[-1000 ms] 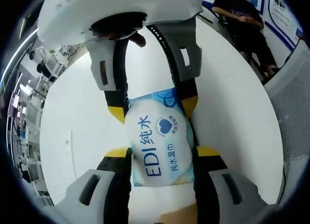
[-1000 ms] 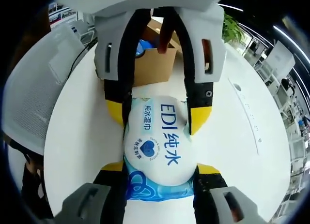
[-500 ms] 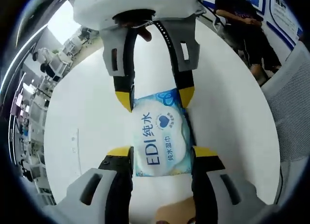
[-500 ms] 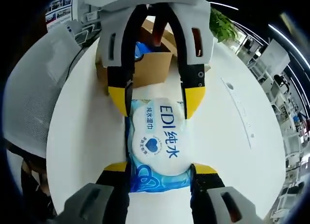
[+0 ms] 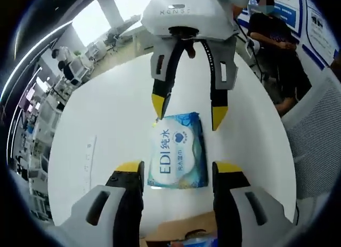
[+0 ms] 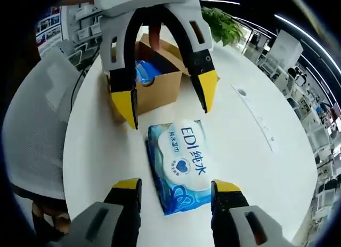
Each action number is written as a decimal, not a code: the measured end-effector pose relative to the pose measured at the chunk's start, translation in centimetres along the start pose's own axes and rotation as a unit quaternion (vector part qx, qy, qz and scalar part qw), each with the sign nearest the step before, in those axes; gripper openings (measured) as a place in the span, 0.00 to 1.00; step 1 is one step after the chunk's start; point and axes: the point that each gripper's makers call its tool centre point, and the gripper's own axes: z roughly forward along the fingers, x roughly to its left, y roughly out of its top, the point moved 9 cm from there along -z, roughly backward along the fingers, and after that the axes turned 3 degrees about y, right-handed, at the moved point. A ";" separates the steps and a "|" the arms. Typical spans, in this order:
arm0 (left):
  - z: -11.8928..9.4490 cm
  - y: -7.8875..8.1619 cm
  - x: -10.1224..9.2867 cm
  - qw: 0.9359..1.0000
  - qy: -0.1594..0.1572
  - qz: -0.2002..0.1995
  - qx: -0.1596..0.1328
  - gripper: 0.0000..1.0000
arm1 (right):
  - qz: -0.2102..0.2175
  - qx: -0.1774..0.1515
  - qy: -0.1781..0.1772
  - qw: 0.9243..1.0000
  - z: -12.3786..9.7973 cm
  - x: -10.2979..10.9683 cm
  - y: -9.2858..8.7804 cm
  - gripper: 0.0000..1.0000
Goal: Operate the shoe box by opening the lid, removing the specified soft item, and placing it in the target area until the item is outside and the box remains undamaged.
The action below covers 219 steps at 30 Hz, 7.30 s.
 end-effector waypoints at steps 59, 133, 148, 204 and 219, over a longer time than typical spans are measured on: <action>-15.4 -13.0 -5.9 0.954 0.106 -0.254 -0.119 0.75 | 0.246 -0.220 -0.071 0.941 0.0 10.0 6.7 0.57; -25.9 -24.5 -14.1 0.882 0.221 -0.401 -0.115 0.74 | 0.014 -0.067 0.083 0.994 12.2 7.6 20.9 0.60; -25.8 -24.4 -14.4 0.880 0.223 -0.404 -0.111 0.74 | -0.080 0.000 0.111 0.991 15.6 8.4 20.9 0.61; -24.8 -24.6 -14.8 0.869 0.223 -0.428 -0.110 0.72 | -0.138 0.081 0.084 0.984 20.1 10.7 20.0 0.40; -25.5 -24.6 -15.8 0.862 0.234 -0.436 -0.111 0.70 | -0.138 0.035 0.059 0.988 16.4 10.7 20.9 0.33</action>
